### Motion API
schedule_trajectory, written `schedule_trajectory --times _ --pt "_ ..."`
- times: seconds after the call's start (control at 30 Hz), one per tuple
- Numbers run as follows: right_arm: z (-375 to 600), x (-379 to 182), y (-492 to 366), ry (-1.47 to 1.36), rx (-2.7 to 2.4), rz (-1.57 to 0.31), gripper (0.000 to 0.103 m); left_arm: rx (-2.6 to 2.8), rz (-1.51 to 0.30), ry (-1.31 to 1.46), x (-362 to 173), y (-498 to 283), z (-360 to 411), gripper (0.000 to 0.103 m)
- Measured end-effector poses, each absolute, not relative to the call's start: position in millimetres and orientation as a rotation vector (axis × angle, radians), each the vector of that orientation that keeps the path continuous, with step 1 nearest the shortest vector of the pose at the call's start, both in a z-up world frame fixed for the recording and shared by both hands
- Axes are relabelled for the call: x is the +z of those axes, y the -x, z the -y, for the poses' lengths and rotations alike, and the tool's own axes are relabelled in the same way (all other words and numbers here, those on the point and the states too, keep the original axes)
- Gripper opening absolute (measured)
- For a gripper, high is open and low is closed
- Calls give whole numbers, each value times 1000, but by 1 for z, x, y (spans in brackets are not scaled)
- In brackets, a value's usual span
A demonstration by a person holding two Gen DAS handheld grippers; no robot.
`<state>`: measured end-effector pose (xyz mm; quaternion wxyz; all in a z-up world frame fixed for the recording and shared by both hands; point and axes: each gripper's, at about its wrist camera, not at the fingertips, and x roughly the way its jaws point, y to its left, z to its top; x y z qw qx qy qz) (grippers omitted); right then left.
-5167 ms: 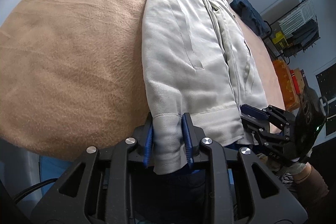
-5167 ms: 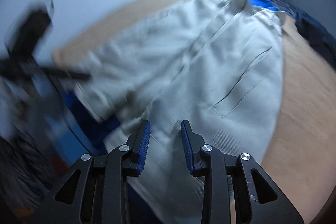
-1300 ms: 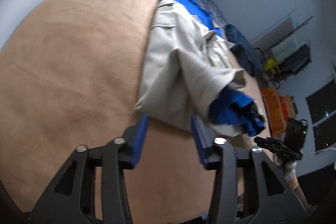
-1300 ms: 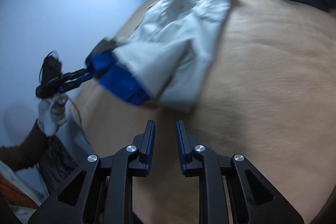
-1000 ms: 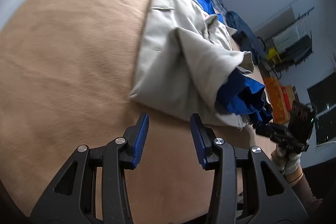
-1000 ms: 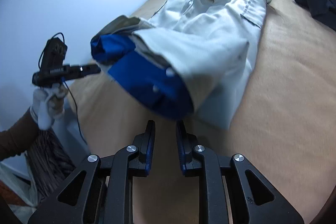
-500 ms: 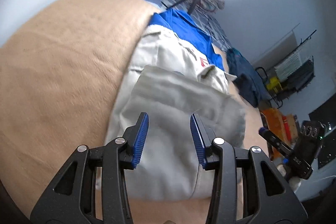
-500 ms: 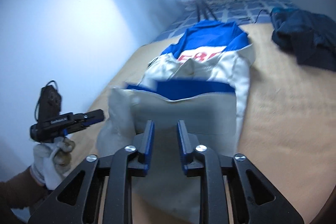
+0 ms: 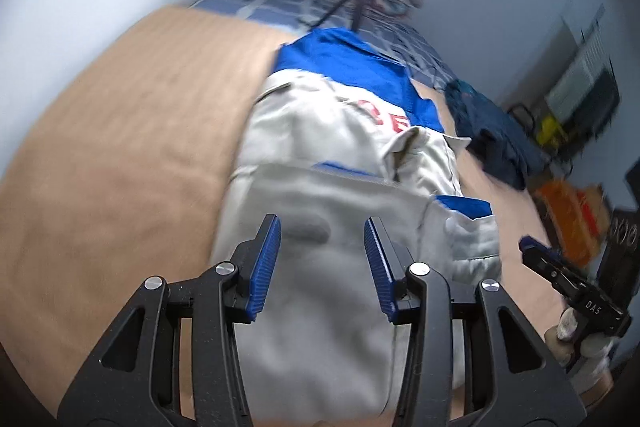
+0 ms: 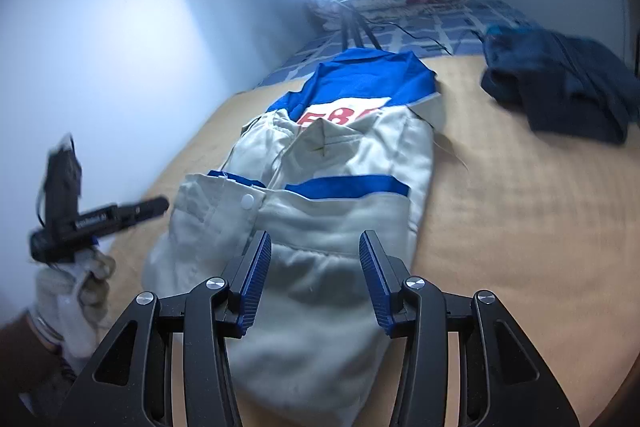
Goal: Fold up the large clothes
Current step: 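Release the folded hem with both grippers and pull them back from the jacket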
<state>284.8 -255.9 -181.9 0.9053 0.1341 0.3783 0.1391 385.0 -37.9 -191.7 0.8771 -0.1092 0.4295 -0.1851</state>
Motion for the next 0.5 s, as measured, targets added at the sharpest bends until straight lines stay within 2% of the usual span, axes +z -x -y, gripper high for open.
schedule_trajectory --times 0.17,0.37,0.5 --pt "240 -194 -314 -233 282 -809 45 -369 -918 96 -205 -405 72 44" --pt "230 -242 -343 -187 255 -960 42 -359 -906 -45 -241 -413 87 44" --pt "224 -244 -344 -114 263 -966 42 -376 -899 -36 -242 -413 85 45"
